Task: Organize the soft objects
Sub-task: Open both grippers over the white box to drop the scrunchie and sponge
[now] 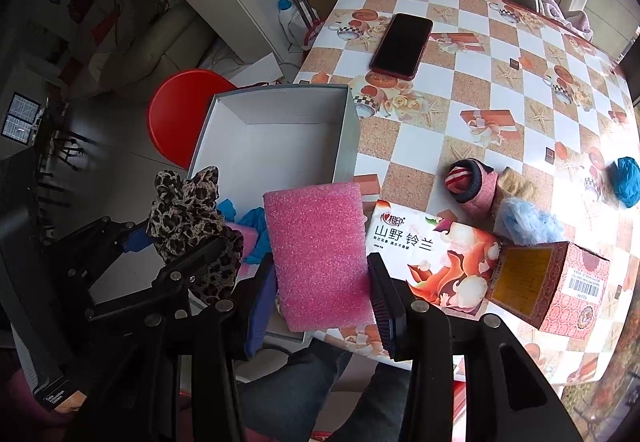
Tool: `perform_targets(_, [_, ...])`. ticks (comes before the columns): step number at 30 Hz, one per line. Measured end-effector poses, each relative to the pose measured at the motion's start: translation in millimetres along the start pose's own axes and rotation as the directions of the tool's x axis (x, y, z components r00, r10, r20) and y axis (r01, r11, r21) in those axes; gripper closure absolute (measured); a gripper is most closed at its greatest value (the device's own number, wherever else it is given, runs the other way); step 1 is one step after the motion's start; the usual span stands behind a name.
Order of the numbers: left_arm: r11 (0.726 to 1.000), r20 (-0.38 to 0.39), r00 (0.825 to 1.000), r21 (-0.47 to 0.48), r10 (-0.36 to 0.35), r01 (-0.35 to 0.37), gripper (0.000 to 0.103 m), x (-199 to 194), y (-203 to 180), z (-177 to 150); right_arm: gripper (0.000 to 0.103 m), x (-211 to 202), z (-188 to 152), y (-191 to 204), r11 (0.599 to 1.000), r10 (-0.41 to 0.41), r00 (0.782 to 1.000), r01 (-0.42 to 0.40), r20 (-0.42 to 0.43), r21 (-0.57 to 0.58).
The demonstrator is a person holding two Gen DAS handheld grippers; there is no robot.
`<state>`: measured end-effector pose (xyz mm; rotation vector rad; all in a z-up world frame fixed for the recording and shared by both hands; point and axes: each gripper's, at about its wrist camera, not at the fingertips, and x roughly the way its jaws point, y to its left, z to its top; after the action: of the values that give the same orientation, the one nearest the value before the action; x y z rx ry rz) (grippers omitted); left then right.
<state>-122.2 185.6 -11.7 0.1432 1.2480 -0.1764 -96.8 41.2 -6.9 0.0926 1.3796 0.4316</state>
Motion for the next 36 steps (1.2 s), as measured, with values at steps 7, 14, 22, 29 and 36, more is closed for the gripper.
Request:
perform_targets(7, [1.000, -0.001, 1.000, -0.013, -0.004, 0.004, 0.058, 1, 3, -2, 0.057, 2, 1, 5, 1.000, -0.007, 1.000, 0.007, -0.012, -0.013])
perform_targets(14, [1.000, -0.001, 1.000, -0.022, -0.008, 0.008, 0.058, 2, 7, -4, 0.057, 5, 1, 9, 1.000, -0.013, 1.000, 0.013, -0.018, -0.020])
perform_targets(22, [0.999, -0.002, 1.000, -0.046, -0.006, 0.006, 0.058, 5, 13, -6, 0.057, 7, 2, 10, 0.999, -0.020, 0.999, 0.019, -0.026, -0.033])
perform_targets(29, [0.996, 0.009, 1.000, -0.082, 0.029, -0.028, 0.058, 7, 30, -3, 0.057, 11, 9, 15, 0.998, -0.023, 0.999, 0.021, -0.023, -0.064])
perform_targets(36, [0.989, -0.025, 0.998, -0.137, 0.051, -0.054, 0.058, 21, 48, -4, 0.057, 28, 24, 27, 0.995, -0.024, 0.998, 0.019, -0.049, -0.103])
